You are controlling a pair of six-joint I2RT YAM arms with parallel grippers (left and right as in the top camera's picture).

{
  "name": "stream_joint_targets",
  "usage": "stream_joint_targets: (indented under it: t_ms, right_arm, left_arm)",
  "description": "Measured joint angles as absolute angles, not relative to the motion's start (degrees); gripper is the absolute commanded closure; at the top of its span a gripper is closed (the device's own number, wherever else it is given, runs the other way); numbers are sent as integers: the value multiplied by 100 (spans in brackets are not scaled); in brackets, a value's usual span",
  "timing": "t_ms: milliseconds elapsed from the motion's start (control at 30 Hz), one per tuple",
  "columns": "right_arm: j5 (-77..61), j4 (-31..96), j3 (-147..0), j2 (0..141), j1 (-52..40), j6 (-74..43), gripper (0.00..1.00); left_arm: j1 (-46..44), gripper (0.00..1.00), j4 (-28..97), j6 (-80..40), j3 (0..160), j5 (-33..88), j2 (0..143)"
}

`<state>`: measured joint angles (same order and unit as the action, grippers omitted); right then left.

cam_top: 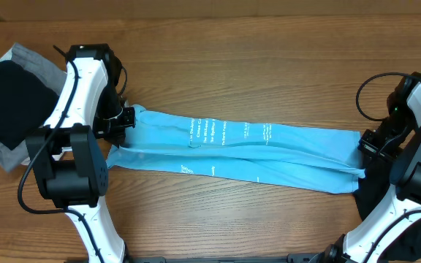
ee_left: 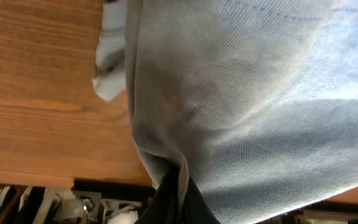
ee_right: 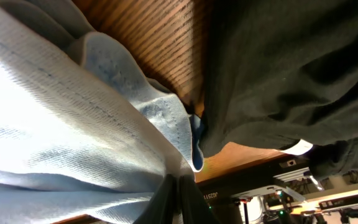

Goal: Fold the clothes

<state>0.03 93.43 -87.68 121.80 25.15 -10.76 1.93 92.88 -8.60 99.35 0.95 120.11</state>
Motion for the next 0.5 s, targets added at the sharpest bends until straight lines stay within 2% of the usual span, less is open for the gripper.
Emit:
stream_joint_targets:
  t_ms: [33, 100, 133, 333, 500]
  right_arm:
    - [8, 9345, -8768, 12180, 2515, -1085, 89]
    - [21, 9343, -8768, 12180, 2512, -1087, 83]
    - [25, 9343, -8768, 12180, 2515, -1087, 81]
    - [30, 9338, -8766, 12180, 2515, -1087, 75]
    - [60, 9144, -8761, 12180, 2515, -1092, 59]
  left_arm:
    - [193, 91, 9238, -864, 9933, 84, 12011]
    - [193, 71, 9166, -864, 9933, 73, 12009]
    - [193, 65, 9159, -880, 9933, 58, 12009]
    - [193, 66, 9148, -904, 9931, 14, 12011]
    - [193, 67, 9076, -904, 9931, 16, 12011]
